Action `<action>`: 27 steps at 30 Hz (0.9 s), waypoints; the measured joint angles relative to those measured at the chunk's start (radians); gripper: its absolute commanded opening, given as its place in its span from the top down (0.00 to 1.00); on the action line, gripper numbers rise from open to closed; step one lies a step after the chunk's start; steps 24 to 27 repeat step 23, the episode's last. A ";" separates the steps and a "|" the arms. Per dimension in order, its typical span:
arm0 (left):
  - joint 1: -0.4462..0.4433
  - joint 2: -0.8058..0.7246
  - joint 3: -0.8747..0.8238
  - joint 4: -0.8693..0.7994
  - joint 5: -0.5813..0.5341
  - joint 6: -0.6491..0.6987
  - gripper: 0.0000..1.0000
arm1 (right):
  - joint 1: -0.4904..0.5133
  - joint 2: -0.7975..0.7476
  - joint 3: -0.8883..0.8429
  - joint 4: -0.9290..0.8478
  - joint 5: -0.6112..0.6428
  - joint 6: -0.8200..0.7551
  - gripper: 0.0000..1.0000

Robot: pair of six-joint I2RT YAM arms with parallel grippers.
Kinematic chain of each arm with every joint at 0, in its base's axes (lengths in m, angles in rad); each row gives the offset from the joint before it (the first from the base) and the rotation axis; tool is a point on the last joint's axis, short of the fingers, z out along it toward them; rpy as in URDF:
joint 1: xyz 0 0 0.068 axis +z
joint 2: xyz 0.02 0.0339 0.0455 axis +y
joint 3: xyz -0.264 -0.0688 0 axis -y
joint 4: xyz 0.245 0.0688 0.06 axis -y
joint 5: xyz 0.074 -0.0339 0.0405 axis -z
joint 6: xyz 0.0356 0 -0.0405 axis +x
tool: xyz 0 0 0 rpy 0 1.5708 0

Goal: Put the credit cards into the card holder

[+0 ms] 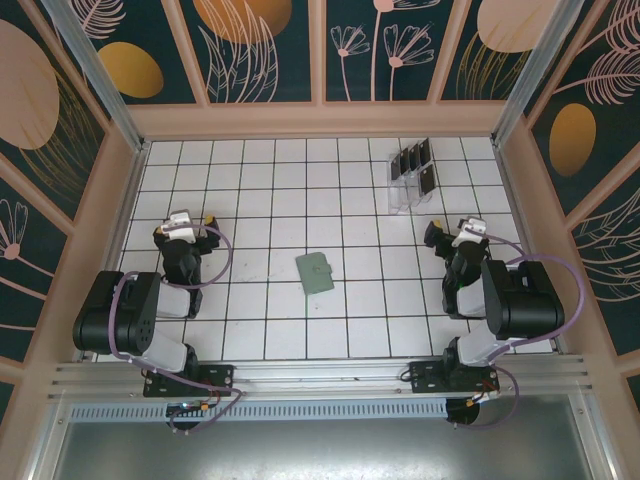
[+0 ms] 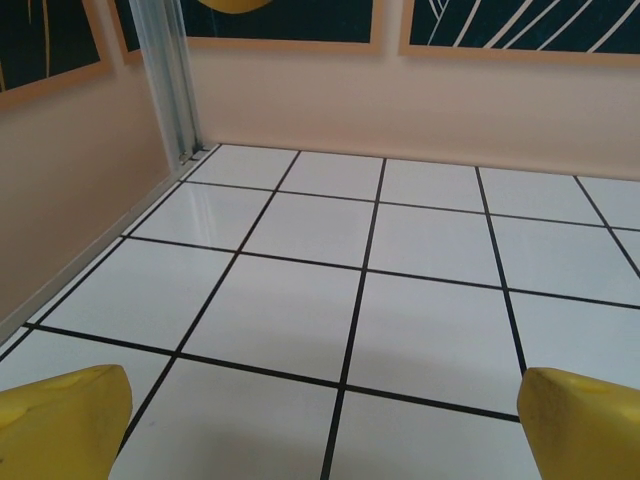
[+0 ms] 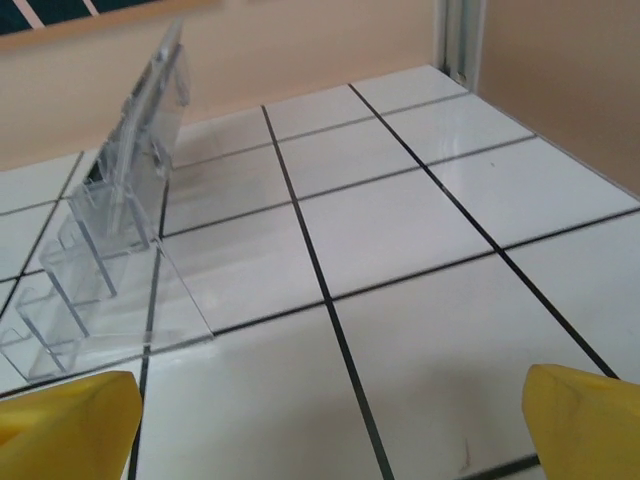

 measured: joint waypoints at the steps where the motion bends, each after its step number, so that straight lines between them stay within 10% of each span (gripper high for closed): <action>1: 0.004 0.000 0.003 0.000 0.010 0.000 0.01 | 0.000 0.000 0.006 0.009 -0.003 0.000 0.01; 27: 0.012 0.000 0.009 0.001 0.040 0.000 0.01 | 0.021 0.000 0.013 0.046 0.026 -0.018 0.01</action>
